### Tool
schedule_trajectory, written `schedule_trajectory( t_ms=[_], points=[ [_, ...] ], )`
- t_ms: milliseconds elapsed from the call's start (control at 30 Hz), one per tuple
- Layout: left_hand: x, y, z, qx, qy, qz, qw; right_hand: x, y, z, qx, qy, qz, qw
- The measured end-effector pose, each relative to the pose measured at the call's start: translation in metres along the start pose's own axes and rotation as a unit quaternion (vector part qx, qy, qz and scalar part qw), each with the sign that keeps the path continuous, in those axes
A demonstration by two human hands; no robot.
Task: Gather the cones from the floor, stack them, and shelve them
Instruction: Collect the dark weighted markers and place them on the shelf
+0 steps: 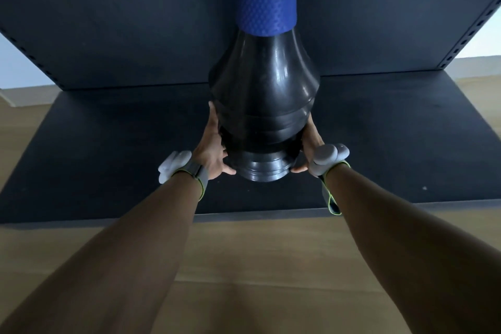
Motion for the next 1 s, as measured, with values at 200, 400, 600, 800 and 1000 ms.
schedule_trajectory(
  t_ms=[200, 400, 600, 800, 1000],
  points=[
    [-0.027, 0.007, -0.052, -0.020, -0.028, -0.018, 0.999, 0.046, -0.003, -0.046, 0.008, 0.059, 0.034, 0.998],
    [-0.041, 0.013, -0.083, -0.028, -0.046, -0.011, 0.998, 0.070, -0.010, -0.074, 0.072, 0.021, 0.014, 0.997],
    [-0.016, 0.005, -0.090, -0.018, -0.050, 0.095, 0.994, 0.080, -0.019, -0.093, 0.150, 0.077, 0.016, 0.986],
    [0.055, 0.019, -0.092, -0.021, 0.035, 0.149, 0.988, 0.118, -0.019, -0.076, 0.146, 0.211, 0.130, 0.958],
    [0.048, 0.024, -0.090, -0.087, 0.005, 0.087, 0.992, 0.135, -0.018, -0.079, 0.145, 0.175, 0.158, 0.961]
  ],
)
Point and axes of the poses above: each hand's wrist, its own z-axis towards the middle knuckle, its own y-axis out of the palm, x = y × z, the point moved 5 cm from there along z, towards the middle knuckle, and after that the axes turned 11 degrees about y, right-handed, at the moved point
